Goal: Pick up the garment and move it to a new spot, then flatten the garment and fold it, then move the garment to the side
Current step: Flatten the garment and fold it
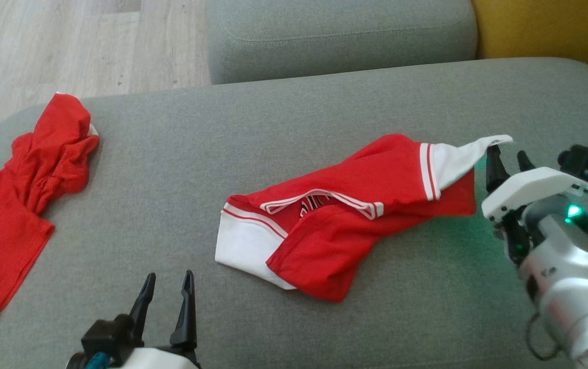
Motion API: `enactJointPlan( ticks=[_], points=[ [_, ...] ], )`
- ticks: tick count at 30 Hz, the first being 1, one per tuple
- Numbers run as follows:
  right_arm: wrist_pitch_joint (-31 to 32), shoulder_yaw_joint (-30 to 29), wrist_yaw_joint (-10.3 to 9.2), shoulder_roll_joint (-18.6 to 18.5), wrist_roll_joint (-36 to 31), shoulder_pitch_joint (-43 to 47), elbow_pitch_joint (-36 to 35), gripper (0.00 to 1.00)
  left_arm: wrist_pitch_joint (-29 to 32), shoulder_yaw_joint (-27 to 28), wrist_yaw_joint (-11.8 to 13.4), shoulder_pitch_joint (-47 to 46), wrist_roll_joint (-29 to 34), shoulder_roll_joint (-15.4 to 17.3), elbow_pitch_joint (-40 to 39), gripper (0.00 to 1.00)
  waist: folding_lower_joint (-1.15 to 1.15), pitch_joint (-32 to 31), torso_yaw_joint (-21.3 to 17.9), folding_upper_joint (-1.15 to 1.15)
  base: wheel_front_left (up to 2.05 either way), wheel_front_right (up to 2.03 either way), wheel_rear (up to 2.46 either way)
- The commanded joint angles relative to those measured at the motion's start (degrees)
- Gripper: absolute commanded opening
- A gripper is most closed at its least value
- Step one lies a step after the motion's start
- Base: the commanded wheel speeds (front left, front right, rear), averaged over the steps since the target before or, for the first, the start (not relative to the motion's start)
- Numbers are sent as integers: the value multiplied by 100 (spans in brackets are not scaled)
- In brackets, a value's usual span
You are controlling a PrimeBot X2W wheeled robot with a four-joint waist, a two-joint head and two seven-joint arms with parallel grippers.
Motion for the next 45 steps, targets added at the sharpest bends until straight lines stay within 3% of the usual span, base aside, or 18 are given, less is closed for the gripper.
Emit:
enactJointPlan(
  ticks=[1,5,11,18,23,31,45],
  points=[
    [-100,265,-4,-104,-443,-93,-132,100,-45,159,-5,-269,26,5,-184,100,0,4,13,0,0,0,0],
    [-118,436,-4,-311,-1555,-349,-329,100,-45,193,-1,-250,24,5,-210,100,0,36,14,0,0,0,0],
    [-120,191,-4,-413,-3549,100,-1377,100,-45,191,22,-217,21,5,-240,100,0,51,9,0,0,0,0],
    [148,-358,-4,261,-4931,1054,-2591,100,-45,176,42,-196,18,5,-248,100,0,72,-2,0,0,0,0],
    [839,-44,-4,484,-5128,1777,-3589,100,-45,151,35,-255,17,5,-241,100,0,137,46,0,0,0,0],
    [1654,221,-4,208,-5013,2245,-4494,100,-45,83,60,-414,-3,5,-228,100,0,328,168,0,0,0,0],
    [2532,126,-4,-264,-4924,2455,-4993,100,-45,77,74,-536,-1,5,-225,100,0,550,286,0,0,0,0]
  ],
)
